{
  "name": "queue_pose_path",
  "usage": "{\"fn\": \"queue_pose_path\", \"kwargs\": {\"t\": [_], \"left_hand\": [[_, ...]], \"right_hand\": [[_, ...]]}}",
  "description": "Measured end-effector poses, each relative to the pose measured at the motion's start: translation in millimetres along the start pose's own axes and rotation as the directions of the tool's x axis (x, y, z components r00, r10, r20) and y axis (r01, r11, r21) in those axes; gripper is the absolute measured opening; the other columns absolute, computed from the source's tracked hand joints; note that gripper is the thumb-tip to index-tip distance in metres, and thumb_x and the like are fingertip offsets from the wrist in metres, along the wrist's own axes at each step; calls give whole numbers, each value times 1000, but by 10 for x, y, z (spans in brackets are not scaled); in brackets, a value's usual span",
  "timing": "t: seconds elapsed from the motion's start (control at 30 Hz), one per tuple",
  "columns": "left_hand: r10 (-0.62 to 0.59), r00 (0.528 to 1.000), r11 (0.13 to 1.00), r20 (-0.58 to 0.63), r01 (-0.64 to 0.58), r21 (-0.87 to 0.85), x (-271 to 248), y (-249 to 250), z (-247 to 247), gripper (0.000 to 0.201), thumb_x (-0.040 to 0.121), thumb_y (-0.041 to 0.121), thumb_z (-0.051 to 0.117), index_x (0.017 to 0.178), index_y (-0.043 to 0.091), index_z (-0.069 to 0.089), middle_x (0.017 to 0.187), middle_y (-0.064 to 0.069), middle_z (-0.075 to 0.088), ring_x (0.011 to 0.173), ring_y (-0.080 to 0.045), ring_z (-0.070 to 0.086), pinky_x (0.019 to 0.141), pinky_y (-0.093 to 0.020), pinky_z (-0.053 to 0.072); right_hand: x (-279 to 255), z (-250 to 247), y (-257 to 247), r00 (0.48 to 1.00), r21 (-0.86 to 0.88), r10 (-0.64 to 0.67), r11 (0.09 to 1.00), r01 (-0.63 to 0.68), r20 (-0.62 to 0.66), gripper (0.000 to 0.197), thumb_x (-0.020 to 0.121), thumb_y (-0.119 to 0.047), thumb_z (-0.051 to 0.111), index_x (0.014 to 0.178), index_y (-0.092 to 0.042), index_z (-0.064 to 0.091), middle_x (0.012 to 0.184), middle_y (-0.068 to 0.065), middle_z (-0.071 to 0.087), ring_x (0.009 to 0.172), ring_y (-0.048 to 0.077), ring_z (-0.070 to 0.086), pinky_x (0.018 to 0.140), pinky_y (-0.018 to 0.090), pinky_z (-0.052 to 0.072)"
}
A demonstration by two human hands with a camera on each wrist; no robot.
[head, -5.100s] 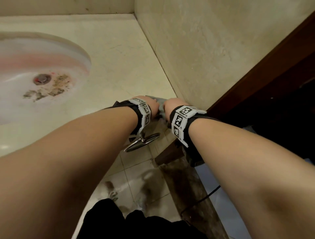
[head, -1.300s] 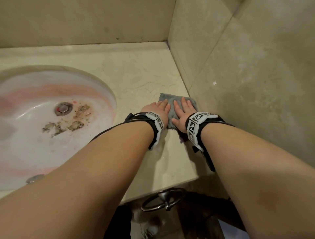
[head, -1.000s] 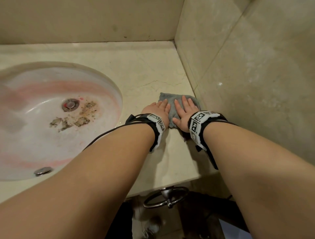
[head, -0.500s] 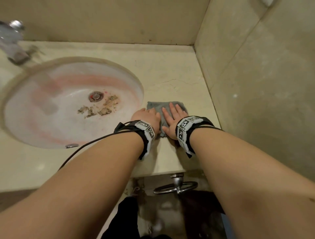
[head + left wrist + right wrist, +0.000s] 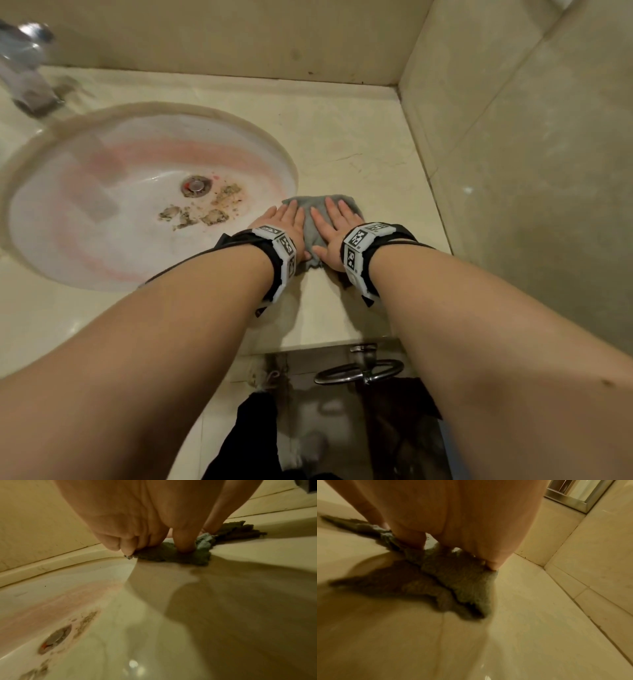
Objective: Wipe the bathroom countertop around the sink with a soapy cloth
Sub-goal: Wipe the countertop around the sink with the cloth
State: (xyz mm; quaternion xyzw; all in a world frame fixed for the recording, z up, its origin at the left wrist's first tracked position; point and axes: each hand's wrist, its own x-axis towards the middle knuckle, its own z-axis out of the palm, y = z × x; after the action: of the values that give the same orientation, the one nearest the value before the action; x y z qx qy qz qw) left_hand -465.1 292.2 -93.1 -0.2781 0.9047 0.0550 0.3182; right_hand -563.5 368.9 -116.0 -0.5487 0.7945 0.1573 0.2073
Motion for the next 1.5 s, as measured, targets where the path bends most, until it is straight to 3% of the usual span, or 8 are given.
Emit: {"fn": "queue_pose_path", "kwargs": {"t": [0.5, 0.83, 1.1, 1.3, 1.5], "left_hand": [[82, 996, 991, 26, -85, 107, 621, -136, -451, 87, 95, 54, 33, 150, 6, -16, 158, -10, -20, 149, -22, -9, 120, -33, -2], [189, 982, 971, 17, -189, 147, 975, 217, -802, 89, 94, 54, 37, 150, 7, -13, 159, -10, -17, 149, -21, -8, 120, -32, -3], [320, 947, 933, -17, -312, 180, 1256, 581, -1040, 90, 92, 54, 39, 151, 8, -10, 160, -9, -12, 149, -22, -4, 120, -32, -1], [344, 939, 919, -20, -332, 215, 1402, 678, -1154, 91, 91, 57, 38, 151, 9, -11, 160, -8, -14, 149, -21, -5, 120, -31, -2], [354, 935, 909, -15, -340, 240, 1409, 551, -1122, 87, 93, 55, 37, 151, 10, -10, 160, -7, -14, 149, -20, -5, 120, -31, -1]], "right_hand": [[544, -234, 398, 999, 52, 38, 998, -36, -37, 73, 95, -49, 34, 151, -27, -7, 160, 4, -15, 148, 25, -10, 120, 37, 1], [557, -244, 892, 983, 62, 181, 981, -181, 6, 74, 95, -51, 32, 151, -24, -10, 159, 6, -17, 148, 26, -11, 120, 35, -3], [477, -324, 1283, 933, 112, 348, 928, -356, 90, 74, 97, -44, 34, 151, -19, -11, 159, 9, -16, 148, 27, -11, 119, 34, -5], [491, -403, 1355, 920, 182, 379, 902, -391, 101, 72, 98, -40, 34, 151, -17, -7, 159, 11, -14, 148, 27, -9, 119, 34, -5], [539, -390, 1240, 903, 131, 419, 894, -428, 89, 73, 97, -44, 32, 151, -18, -9, 159, 11, -15, 147, 30, -9, 120, 39, -2]]}}
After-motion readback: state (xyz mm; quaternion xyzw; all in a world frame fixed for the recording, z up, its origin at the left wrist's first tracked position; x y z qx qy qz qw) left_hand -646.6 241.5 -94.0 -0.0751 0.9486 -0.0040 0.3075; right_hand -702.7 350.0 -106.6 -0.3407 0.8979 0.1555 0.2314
